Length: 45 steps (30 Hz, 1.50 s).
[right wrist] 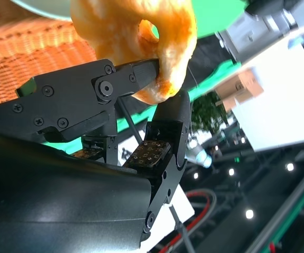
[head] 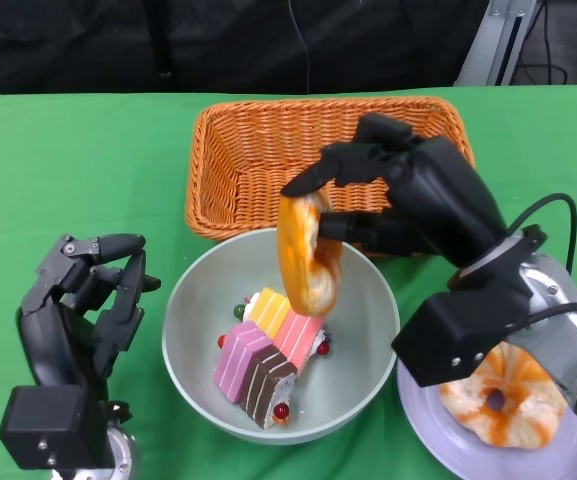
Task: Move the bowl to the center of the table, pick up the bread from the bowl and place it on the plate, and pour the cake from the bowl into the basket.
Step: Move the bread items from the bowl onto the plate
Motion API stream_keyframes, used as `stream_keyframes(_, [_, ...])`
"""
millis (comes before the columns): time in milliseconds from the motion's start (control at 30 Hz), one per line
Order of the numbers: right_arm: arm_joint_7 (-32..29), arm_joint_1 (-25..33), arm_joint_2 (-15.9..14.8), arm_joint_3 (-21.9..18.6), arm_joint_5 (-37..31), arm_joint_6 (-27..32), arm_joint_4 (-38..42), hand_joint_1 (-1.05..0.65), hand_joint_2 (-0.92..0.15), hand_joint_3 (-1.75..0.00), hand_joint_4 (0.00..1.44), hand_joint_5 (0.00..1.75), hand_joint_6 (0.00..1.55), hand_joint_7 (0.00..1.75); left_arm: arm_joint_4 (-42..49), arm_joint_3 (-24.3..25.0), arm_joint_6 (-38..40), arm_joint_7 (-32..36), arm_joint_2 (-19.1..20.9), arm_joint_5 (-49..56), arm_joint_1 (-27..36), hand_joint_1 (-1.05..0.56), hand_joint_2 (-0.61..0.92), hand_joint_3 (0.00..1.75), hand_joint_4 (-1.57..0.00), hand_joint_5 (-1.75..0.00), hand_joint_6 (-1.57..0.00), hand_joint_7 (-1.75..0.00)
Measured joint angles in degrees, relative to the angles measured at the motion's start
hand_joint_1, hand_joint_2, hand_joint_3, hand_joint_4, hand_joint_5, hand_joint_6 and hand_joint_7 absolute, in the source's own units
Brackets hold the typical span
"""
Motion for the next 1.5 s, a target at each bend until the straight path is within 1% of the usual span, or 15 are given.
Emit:
stream_keyframes(300, [0.01,3.32,-0.2,-3.34,0.14,2.55,-7.28,-0.28,-0.89,0.0,0.72,1.51,0.81,0.93,-0.86,0.01,0.1,-3.05,0.1,-2.62,0.26,-0.21,0.92,0.27,-0.81,-1.34,-0.85,-1.01])
stream_keyframes(367, [0.64,4.58,-0.36,-4.59,1.42,3.42,-9.87,-0.29,-0.89,0.0,0.72,1.53,0.8,0.96,-0.95,0.14,0.1,-3.12,0.17,-2.67,0.3,-0.22,0.91,0.27,-0.82,-1.34,-0.85,-1.01])
stream_keyframes(467, [2.48,6.26,-0.45,-6.25,3.84,4.45,-13.07,-0.28,-0.9,-0.01,0.7,1.54,0.75,1.06,-1.01,0.38,0.1,-3.19,0.23,-3.06,0.31,-0.22,0.91,0.27,-0.82,-1.33,-0.86,-1.0])
stream_keyframes(667, [5.95,9.5,-0.62,-8.76,7.46,7.2,-19.68,-0.28,-0.9,-0.01,0.7,1.56,0.74,1.09,-1.04,0.6,0.1,-3.43,0.39,-3.89,0.3,-0.21,0.91,0.27,-0.82,-1.34,-0.87,-0.99])
stream_keyframes(767, [7.99,11.94,-0.65,-10.68,10.98,7.95,-23.73,-0.27,-0.9,0.0,0.73,1.53,0.75,1.1,-1.01,0.64,0.08,-5.18,0.91,-4.59,0.29,-0.19,0.92,0.28,-0.81,-1.34,-0.87,-0.99])
stream_keyframes(967, [9.88,13.3,-0.63,-12.55,13.24,8.82,-26.16,-0.25,-0.9,-0.01,0.76,1.51,0.75,1.13,-0.96,1.03,0.08,-7.31,1.18,-6.58,0.25,-0.2,0.91,0.29,-0.81,-1.34,-0.87,-0.98])
stream_keyframes(1067, [11.07,15.38,-0.49,-13.9,17.48,8.74,-28.19,-0.23,-0.9,-0.02,0.73,1.55,0.73,1.21,-0.88,1.22,0.09,-8.15,1.22,-7.03,0.26,-0.22,0.9,0.28,-0.81,-1.33,-0.88,-0.96])
stream_keyframes(1133, [11.93,16.45,-0.48,-15.23,20.37,8.69,-29.35,-0.22,-0.91,-0.02,0.72,1.56,0.71,1.23,-0.86,1.63,0.09,-8.65,1.25,-7.83,0.26,-0.22,0.9,0.28,-0.81,-1.33,-0.88,-0.94])
stream_keyframes(1300, [12.89,20.4,-0.9,-18.04,21.06,9.36,-34.7,-0.17,-0.91,-0.03,0.74,1.56,0.68,1.22,-0.85,2.08,0.11,-10.12,1.35,-8.81,0.24,-0.21,0.9,0.29,-0.8,-1.34,-0.88,-0.92])
stream_keyframes(1500, [14.38,23.59,-1.46,-19.87,21.95,9.58,-36.24,-0.17,-0.9,-0.04,0.72,1.57,0.68,1.23,-1.08,2.3,0.17,-10.42,1.39,-8.89,0.26,-0.21,0.89,0.29,-0.8,-1.35,-0.88,-0.93])
